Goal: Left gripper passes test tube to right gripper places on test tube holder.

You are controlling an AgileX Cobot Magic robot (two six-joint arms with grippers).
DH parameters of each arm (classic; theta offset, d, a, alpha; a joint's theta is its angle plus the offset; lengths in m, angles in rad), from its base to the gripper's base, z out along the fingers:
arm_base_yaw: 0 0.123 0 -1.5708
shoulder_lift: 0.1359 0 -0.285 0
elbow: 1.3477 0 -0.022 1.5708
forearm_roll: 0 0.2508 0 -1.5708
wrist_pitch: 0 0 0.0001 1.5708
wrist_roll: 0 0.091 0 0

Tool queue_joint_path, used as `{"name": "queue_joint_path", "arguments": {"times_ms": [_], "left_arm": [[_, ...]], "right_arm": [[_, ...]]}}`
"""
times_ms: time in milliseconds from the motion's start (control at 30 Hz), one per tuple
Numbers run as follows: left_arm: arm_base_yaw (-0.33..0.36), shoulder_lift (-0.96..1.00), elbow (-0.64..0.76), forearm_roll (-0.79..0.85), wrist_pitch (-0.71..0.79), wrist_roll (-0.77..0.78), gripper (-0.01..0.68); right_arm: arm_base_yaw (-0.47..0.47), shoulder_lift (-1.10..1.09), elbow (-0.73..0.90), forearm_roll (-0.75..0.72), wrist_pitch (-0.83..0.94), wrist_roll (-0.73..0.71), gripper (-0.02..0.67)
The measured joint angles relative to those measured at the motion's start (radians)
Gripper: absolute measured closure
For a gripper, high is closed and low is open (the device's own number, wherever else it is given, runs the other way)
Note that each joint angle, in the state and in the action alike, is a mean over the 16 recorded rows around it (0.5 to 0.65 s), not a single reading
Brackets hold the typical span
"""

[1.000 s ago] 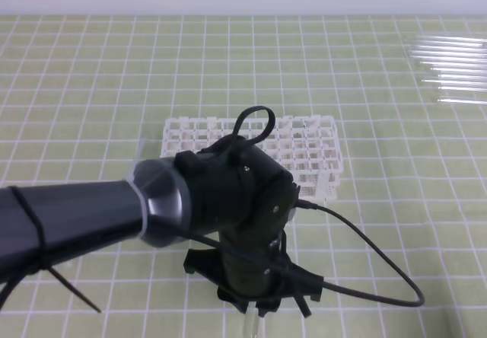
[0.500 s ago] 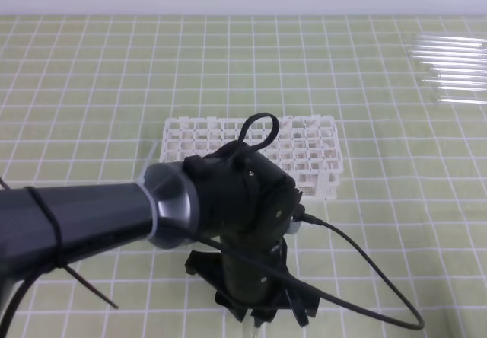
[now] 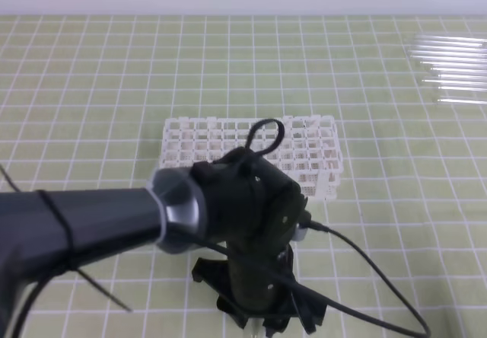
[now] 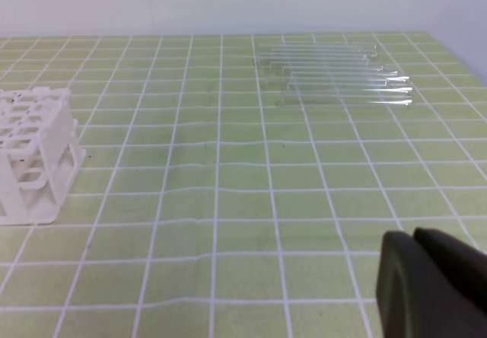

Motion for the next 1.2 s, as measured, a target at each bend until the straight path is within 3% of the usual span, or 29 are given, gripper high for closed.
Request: {"name": "queue_joint_path", "arguments": {"times_ms": [267,800,1200], "left_arm": [[-0.003,0.030,0.000,-0.001,0.004,-0.021,0.419],[-0.004,0.004,0.000,0.017,0.003,-0.048,0.644],[-0.032,-0.186,0.046,0.119,-0.087,-0.047,0.663]], "right_arm": [[0.000,0.000,0.000,0.000,0.000,0.000,0.666],[0.000,0.000,0.000,0.000,0.000,0.000,0.666],[0.000,0.000,0.000,0.000,0.000,0.000,0.666]]}}
